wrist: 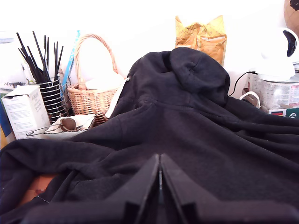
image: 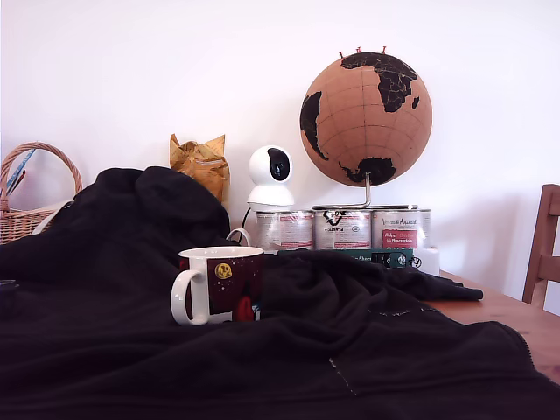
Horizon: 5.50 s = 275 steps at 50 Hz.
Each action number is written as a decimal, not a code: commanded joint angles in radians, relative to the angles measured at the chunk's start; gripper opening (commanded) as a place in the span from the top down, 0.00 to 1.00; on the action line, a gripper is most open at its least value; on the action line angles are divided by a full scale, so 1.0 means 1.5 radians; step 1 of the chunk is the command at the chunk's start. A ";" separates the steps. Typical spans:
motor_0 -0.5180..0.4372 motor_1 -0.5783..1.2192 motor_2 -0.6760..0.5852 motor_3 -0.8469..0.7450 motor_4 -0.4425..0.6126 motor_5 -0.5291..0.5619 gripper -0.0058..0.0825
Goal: Pick the grey coffee capsule and place it inside the red coffee cup
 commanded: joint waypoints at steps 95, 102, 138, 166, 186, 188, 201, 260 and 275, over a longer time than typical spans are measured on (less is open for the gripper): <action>0.031 1.026 0.166 0.602 0.044 -0.048 0.26; 0.035 1.095 0.208 0.624 0.047 -0.045 0.26; 0.046 1.248 0.349 0.612 0.075 -0.016 0.85; -0.041 1.094 0.355 0.642 0.261 -0.104 0.86; -0.227 1.014 0.355 0.569 0.274 -0.108 0.86; -0.241 1.015 0.355 0.565 0.273 -0.108 0.86; -0.305 1.022 0.355 0.514 0.238 -0.082 0.86; -0.301 0.932 0.429 0.397 0.204 -0.033 0.49; -0.222 0.750 0.507 0.157 0.175 -0.033 0.96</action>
